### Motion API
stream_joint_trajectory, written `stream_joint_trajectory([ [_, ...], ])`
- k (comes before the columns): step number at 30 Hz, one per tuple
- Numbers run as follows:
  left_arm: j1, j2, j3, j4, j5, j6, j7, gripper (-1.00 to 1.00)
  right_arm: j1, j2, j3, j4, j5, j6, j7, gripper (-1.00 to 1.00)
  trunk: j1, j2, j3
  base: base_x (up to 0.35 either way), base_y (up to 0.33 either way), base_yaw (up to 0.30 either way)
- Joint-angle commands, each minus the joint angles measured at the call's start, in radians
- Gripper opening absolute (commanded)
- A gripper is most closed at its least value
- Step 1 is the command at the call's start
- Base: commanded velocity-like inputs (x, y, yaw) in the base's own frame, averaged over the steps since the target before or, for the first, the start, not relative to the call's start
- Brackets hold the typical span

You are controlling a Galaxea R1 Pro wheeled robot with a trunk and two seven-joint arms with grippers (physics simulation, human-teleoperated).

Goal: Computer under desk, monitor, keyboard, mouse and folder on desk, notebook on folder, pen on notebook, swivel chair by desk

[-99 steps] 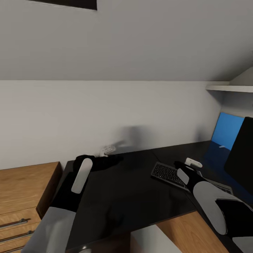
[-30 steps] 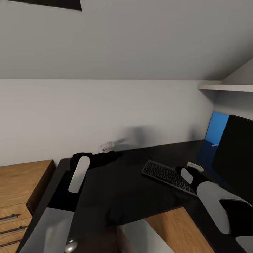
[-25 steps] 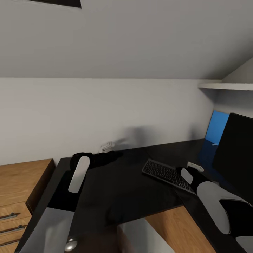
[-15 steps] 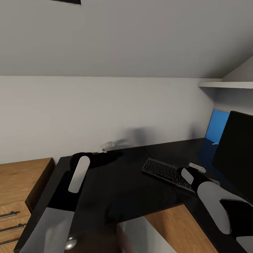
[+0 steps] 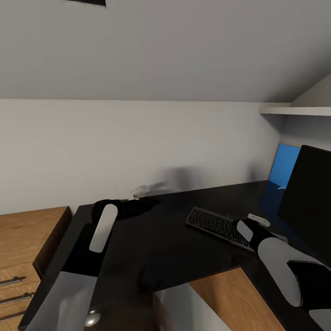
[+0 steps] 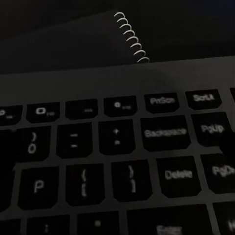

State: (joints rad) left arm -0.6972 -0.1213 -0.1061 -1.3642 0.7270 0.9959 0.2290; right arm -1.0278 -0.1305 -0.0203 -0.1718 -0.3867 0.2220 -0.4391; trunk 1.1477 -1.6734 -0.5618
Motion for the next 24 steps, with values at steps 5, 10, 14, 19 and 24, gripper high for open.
stream_joint_trajectory([
  [5, -0.001, 0.0, 0.025, 0.002, 0.011, 0.004, 0.01, 1.0, 0.0, 0.0, -0.001, -0.001, 0.002, 0.01, -0.016, 1.0, 0.0, -0.001, -0.001, 0.0, 0.0, 0.0],
  [10, -0.001, 0.0, 0.032, 0.002, 0.011, 0.004, 0.009, 1.0, 0.0, 0.002, 0.003, -0.001, 0.004, 0.038, -0.05, 1.0, 0.0, -0.001, -0.001, 0.0, 0.0, 0.0],
  [14, -0.001, 0.0, 0.034, 0.002, 0.011, 0.005, 0.009, 1.0, 0.0, 0.003, 0.005, -0.001, 0.005, 0.048, -0.06, 1.0, 0.0, -0.001, -0.001, 0.0, 0.0, 0.0],
  [19, -0.001, 0.0, 0.036, 0.002, 0.011, 0.005, 0.009, 1.0, 0.0, 0.004, 0.006, -0.001, 0.005, 0.05, -0.062, 1.0, 0.0, -0.001, -0.001, 0.0, 0.0, 0.0],
  [24, -0.001, -0.001, 0.072, 0.001, 0.011, 0.005, 0.009, 1.0, 0.0, 0.004, 0.006, -0.001, 0.006, 0.051, -0.062, 1.0, 0.004, -0.008, -0.004, 0.0, 0.0, 0.0],
])
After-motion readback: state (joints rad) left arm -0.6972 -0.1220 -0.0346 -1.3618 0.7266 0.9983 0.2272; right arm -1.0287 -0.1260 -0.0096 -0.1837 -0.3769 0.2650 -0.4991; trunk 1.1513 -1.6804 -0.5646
